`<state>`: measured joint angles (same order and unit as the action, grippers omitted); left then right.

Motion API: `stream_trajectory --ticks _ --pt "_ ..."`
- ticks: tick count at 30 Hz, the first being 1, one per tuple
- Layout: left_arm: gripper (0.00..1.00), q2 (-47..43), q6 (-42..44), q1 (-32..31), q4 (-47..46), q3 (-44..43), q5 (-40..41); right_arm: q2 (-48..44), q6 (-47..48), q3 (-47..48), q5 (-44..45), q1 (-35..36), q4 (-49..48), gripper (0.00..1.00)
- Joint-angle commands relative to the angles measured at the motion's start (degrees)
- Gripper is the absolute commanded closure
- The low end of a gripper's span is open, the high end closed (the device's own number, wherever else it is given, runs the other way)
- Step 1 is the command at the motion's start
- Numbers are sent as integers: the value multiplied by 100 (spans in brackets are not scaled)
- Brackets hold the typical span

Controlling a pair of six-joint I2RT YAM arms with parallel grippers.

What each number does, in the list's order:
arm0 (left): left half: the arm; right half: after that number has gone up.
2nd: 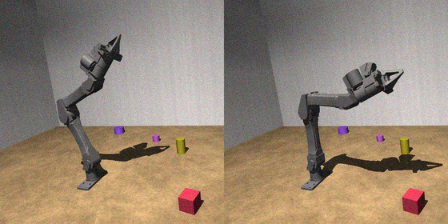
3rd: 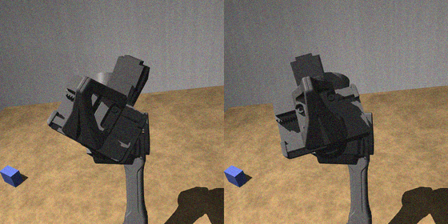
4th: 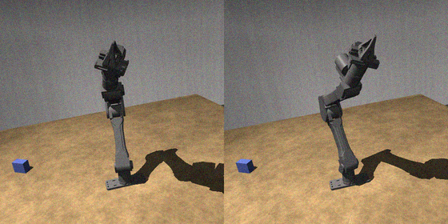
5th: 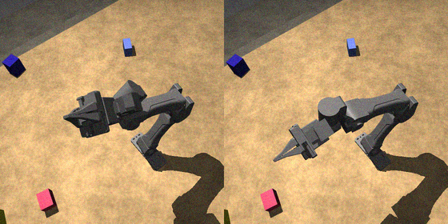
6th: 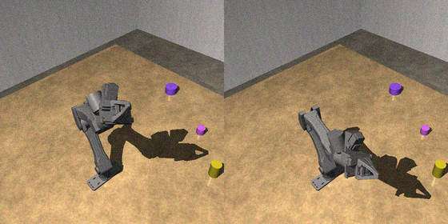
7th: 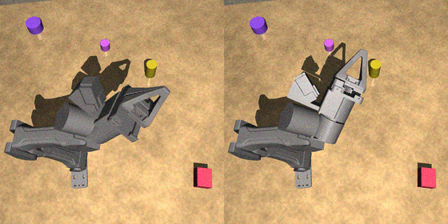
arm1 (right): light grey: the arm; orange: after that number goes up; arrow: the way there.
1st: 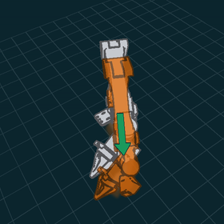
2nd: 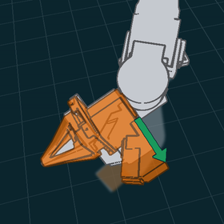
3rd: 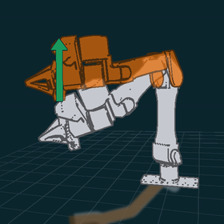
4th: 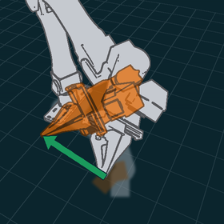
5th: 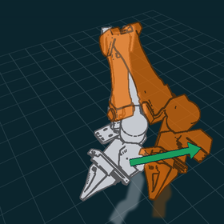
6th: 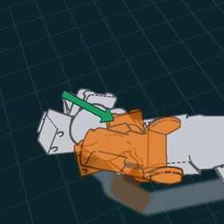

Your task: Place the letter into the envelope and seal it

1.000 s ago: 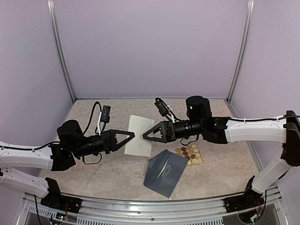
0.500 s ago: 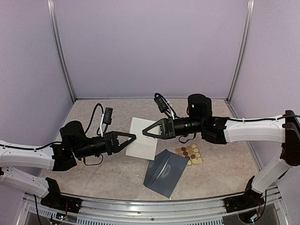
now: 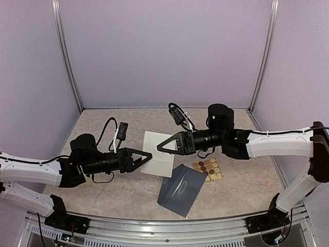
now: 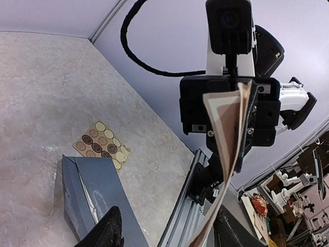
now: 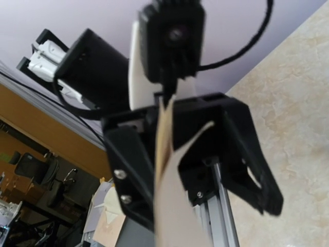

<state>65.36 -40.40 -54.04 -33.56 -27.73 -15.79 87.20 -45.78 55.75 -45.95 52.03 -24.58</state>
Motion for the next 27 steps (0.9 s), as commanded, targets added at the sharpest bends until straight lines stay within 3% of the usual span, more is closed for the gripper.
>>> stream_trajectory --ticks 1,5,10,12,13,14,15,17,20,27 --pt "49 84 -46 16 -360 -122 -421 -158 198 -19 -68 46 -27 100" --pt "66 58 -74 24 -491 -102 -541 -78 301 1 19 44 169 100" --pt "96 42 -189 30 -623 2 -573 -19 519 84 309 40 662 100" --pt "100 76 -200 25 -520 0 -486 -75 649 131 661 48 1052 100" --pt "100 91 -198 25 -423 -17 -416 -113 708 151 926 45 1308 83" --pt "100 125 -185 27 -301 -47 -325 -150 752 167 1196 42 1574 60" --pt "100 145 -168 25 -154 -80 -210 -197 777 161 1473 42 1846 47" --pt "100 255 -92 10 217 -248 0 -306 703 60 2022 28 2355 31" --pt "100 556 21 -27 767 -575 189 -490 389 -333 2543 -57 2755 24" --pt "100 1640 216 -133 1554 -1388 120 -806 -432 -1460 3098 -169 3005 24"
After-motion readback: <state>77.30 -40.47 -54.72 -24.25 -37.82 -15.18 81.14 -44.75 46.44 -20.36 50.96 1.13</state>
